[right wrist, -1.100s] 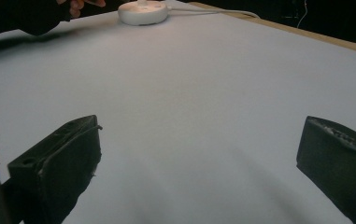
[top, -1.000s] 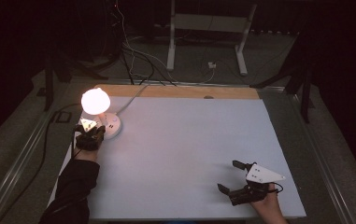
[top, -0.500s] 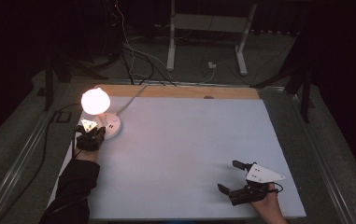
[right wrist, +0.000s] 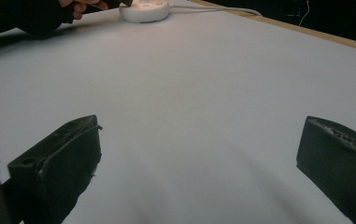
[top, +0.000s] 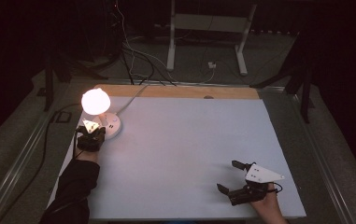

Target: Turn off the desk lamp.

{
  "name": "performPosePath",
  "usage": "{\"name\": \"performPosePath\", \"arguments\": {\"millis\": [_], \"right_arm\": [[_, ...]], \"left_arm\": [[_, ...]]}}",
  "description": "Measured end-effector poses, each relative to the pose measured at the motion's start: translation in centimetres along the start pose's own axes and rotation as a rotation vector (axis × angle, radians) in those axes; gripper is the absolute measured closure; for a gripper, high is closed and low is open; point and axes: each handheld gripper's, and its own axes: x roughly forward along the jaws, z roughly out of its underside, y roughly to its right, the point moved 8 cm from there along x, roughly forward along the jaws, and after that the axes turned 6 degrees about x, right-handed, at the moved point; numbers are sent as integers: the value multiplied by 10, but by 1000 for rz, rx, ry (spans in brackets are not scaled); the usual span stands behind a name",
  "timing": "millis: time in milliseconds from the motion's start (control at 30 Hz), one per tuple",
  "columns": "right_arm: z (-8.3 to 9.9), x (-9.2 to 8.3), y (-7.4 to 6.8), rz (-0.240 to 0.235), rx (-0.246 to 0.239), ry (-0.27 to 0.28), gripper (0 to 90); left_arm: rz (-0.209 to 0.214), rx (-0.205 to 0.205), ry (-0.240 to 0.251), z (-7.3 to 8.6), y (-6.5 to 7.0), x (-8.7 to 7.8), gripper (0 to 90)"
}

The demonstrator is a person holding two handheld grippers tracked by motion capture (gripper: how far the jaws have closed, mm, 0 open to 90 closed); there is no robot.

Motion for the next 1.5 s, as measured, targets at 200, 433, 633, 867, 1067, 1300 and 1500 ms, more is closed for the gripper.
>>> {"name": "performPosePath", "arguments": {"millis": [200,433,633,867,1067,1300,1500], "right_arm": [[0,-1,1,4,0,2,0],[0,-1,0,2,-4,-2,0],[0,-1,1,4,-3,0,0],[0,-1,1,3,-5,2,0],[0,-1,1,1,-3,1,0],[0,-1,0,2,-2,-1,0],[0,0,0,2,-3,-3,0]], "left_arm": [[10,-26,33,-11,-2,-7,900],[11,-38,46,-14,-4,-11,900],[17,-28,36,-11,-2,-8,900],[28,-34,15,-7,0,-5,900],[28,-31,6,-5,0,-3,900],[28,-14,-6,-3,4,0,900],[35,-15,1,-3,4,0,900]]}}
